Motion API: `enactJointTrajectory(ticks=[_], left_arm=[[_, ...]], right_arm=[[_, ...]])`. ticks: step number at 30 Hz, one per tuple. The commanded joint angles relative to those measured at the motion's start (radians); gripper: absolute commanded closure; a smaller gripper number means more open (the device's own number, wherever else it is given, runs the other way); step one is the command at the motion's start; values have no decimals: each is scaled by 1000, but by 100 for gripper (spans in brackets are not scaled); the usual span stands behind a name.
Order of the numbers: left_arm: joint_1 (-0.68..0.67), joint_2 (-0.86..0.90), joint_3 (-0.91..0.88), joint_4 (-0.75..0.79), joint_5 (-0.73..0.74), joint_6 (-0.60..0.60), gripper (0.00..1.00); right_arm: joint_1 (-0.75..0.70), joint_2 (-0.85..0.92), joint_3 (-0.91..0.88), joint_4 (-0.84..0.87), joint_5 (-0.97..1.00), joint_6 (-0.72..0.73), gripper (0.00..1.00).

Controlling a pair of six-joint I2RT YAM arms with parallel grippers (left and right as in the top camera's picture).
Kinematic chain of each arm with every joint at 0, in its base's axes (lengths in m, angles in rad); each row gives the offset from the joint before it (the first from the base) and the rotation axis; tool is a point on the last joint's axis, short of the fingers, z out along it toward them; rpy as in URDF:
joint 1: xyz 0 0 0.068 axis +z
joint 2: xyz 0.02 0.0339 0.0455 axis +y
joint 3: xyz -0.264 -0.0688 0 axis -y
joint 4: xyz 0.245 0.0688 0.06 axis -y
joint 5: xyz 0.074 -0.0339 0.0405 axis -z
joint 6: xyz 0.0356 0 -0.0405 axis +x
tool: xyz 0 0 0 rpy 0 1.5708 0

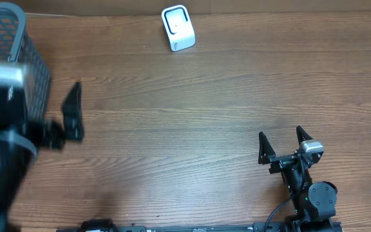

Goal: Scan the item barcode
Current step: 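Reach the left gripper into the grey basket and grasp the yellow bottle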

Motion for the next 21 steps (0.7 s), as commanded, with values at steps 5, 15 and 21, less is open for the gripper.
enactJointTrajectory(ticks=[5,15,21], left_arm=[[0,276,85,-42,50,24,0],[24,523,85,110,-192,-82,0],[174,524,99,240,-117,-230,0]], right_arm=[[-4,-7,-10,6,0,7,0],[-4,-7,-10,6,0,7,0],[-4,-7,-10,6,0,7,0]])
